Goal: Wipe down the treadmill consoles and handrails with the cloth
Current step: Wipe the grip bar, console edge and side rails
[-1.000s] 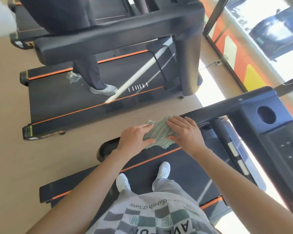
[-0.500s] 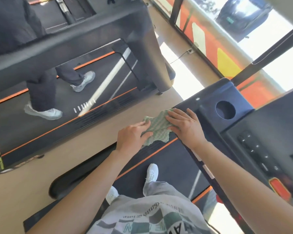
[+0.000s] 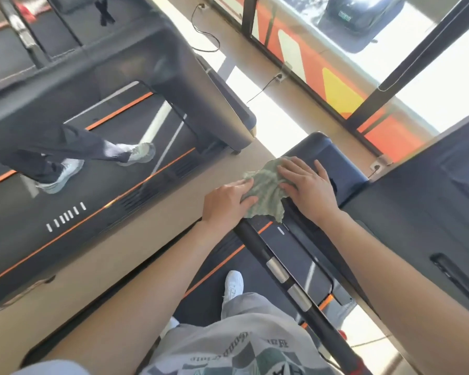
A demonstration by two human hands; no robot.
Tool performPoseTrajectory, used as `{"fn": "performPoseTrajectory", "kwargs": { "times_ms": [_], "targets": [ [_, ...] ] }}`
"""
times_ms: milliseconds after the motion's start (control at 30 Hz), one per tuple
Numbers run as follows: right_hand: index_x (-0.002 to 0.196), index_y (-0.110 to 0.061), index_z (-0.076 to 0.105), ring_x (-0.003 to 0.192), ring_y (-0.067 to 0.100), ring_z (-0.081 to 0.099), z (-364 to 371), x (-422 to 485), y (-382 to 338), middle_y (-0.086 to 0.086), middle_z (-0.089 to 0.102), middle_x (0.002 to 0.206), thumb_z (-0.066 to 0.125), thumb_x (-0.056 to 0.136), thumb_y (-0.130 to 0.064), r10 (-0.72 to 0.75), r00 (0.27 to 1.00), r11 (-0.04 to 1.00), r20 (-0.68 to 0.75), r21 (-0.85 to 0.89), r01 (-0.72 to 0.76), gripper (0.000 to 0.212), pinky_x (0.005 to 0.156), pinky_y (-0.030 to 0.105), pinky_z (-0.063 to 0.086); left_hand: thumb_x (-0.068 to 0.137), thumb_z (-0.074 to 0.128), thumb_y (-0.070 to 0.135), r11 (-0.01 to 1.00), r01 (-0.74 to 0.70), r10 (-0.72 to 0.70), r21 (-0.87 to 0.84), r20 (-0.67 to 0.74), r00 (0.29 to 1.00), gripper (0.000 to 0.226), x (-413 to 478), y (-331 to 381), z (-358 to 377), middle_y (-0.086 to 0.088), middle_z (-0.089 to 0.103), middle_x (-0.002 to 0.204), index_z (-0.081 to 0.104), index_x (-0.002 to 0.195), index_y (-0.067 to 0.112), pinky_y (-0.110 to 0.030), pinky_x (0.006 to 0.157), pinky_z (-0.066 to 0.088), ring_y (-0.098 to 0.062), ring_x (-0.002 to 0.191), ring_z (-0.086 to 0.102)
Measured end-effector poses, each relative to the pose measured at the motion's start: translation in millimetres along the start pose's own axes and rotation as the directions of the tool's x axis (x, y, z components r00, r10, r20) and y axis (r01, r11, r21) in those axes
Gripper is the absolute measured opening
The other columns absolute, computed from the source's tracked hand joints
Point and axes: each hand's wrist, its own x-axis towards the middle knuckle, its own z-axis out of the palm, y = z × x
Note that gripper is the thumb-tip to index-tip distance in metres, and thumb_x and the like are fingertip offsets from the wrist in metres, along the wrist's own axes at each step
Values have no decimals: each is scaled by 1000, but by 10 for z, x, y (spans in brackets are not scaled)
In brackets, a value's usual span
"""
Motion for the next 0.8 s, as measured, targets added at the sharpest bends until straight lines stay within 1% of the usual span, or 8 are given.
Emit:
{"fn": "performPoseTrajectory", "kwargs": {
  "times_ms": [133, 300, 400, 500, 567, 667, 733, 800],
  "targets": [
    [140, -29, 55, 146, 12, 34, -60, 58, 284, -14, 46, 152, 57, 99, -33, 106, 994, 994, -1, -8, -106, 41, 118, 58, 22, 98, 58, 52, 1000, -13, 14, -12, 67, 998, 52, 366, 223, 58, 16, 50, 152, 51, 147, 37, -34, 98, 49, -18, 132, 54],
    [109, -23, 76, 118, 27, 62, -201, 154, 518, -6, 69, 127, 66, 93, -30, 219, 972, 973, -80, 90, -212, 21, 101, 48, 45, 97, 61, 47, 997, -71, 70, 7, 81, 994, 38, 760, 368, 13, 9, 68, 133, 66, 133, 35, -35, 96, 49, -21, 122, 61],
    [101, -15, 78, 102, 33, 64, -375, 246, 519, 8, 75, 107, 66, 93, -25, 335, 941, 932, -42, 159, -325, 17, 90, 43, 49, 95, 65, 40, 994, -106, 105, 40, 28, 994, 26, 932, 427, -125, 3, 76, 113, 74, 119, 37, -43, 92, 54, -27, 110, 67],
    [105, -14, 77, 100, 36, 62, -587, 339, 479, 14, 72, 106, 64, 93, -18, 427, 900, 876, -90, 291, -386, 18, 91, 42, 48, 96, 62, 30, 988, -152, 154, 26, -85, 984, 22, 1069, 561, -286, 5, 78, 103, 77, 110, 36, -43, 85, 55, -26, 101, 69],
    [103, -14, 76, 100, 30, 62, -712, 372, 421, 8, 73, 105, 62, 92, -12, 411, 885, 881, -219, 346, -324, 18, 89, 37, 46, 98, 59, 28, 981, -195, 193, 10, -176, 965, 23, 1131, 642, -391, 8, 77, 103, 76, 111, 35, -42, 84, 56, -23, 98, 70],
    [95, -11, 74, 94, 26, 60, -774, 326, 292, 3, 73, 96, 59, 89, -11, 278, 867, 946, -414, 274, -172, 16, 84, 37, 45, 98, 59, 23, 967, -254, 247, 7, -259, 934, 25, 1075, 616, -454, 6, 77, 106, 76, 115, 30, -40, 84, 56, -21, 99, 69],
    [92, -12, 74, 95, 28, 60, -675, 201, 249, 1, 74, 95, 65, 86, -9, 183, 907, 977, -378, 177, -123, 11, 87, 42, 46, 95, 61, 21, 971, -238, 238, 18, -156, 959, 28, 944, 503, -392, 7, 75, 111, 75, 117, 32, -40, 88, 56, -20, 105, 67],
    [94, -15, 76, 98, 29, 62, -521, 5, 192, 0, 74, 98, 71, 84, -15, 149, 968, 986, -204, 106, -130, 12, 91, 43, 43, 90, 62, 25, 986, -163, 162, 21, 51, 986, 34, 777, 377, -301, 13, 71, 125, 72, 121, 35, -37, 97, 52, -16, 117, 62]
  ]
}}
